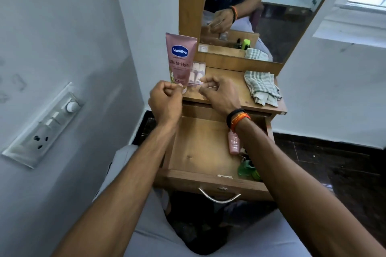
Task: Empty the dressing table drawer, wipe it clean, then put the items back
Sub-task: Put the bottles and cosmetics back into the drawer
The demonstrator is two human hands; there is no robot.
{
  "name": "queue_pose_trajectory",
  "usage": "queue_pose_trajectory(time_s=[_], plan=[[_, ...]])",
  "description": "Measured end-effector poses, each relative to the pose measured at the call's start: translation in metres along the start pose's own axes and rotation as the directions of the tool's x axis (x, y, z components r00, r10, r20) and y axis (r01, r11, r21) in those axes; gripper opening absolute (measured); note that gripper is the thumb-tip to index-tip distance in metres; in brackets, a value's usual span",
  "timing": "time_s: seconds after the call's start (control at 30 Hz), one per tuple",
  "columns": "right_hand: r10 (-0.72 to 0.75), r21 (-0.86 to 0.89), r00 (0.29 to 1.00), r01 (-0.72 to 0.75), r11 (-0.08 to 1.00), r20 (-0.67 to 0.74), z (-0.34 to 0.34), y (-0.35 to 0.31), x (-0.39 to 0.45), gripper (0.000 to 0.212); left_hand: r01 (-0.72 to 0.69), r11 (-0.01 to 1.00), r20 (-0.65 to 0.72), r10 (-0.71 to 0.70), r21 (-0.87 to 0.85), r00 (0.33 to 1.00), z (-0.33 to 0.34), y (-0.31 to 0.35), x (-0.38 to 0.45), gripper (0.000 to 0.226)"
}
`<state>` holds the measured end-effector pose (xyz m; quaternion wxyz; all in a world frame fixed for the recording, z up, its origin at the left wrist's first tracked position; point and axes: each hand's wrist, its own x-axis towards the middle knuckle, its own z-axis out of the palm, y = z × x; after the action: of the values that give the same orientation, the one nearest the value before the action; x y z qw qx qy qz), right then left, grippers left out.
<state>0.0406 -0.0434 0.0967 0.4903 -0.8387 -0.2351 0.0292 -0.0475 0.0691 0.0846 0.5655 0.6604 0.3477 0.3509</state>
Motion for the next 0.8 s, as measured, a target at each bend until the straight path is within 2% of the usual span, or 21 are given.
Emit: queue_pose_trajectory(time_s=[0.1, 0.23, 0.37, 0.5, 0.63, 0.7, 0.8], plan=[[0.029, 0.051, 0.999, -0.029, 0.998, -0.018, 0.015, -0.006, 0.011, 0.036, 0.046, 0.998, -0.066, -0.049, -0.044, 0.997, -0.007, 0.004, 0.023, 0.015], [0.002, 0.072, 0.999, 0.0, 0.997, -0.033, 0.028, -0.015, 0.021, 0.049, -0.004, 0.999, 0.08, 0.008, -0.05, 0.997, -0.008, 0.004, 0.045, 0.03], [-0.029, 0.092, 0.999, 0.032, 0.995, -0.028, 0.04, -0.023, 0.028, 0.04, -0.1, 0.995, 0.235, 0.103, -0.023, 0.967, -0.005, 0.011, 0.064, 0.029], [-0.02, 0.118, 0.999, 0.024, 0.993, -0.034, 0.041, -0.026, 0.03, 0.026, -0.15, 0.988, 0.282, 0.137, 0.027, 0.95, -0.009, 0.014, 0.07, 0.028], [-0.026, 0.207, 0.996, 0.006, 0.978, 0.091, 0.018, -0.025, 0.025, 0.01, -0.156, 0.988, 0.37, 0.138, 0.019, 0.919, -0.016, 0.018, 0.064, 0.031], [-0.042, 0.201, 0.985, 0.008, 0.98, 0.165, -0.001, -0.022, 0.022, 0.017, -0.143, 0.989, 0.432, 0.138, -0.02, 0.891, -0.02, 0.021, 0.057, 0.037], [-0.069, 0.092, 0.945, 0.042, 0.995, 0.32, -0.033, -0.013, 0.013, 0.022, -0.101, 0.99, 0.465, 0.137, -0.101, 0.875, -0.025, 0.024, 0.047, 0.04]])
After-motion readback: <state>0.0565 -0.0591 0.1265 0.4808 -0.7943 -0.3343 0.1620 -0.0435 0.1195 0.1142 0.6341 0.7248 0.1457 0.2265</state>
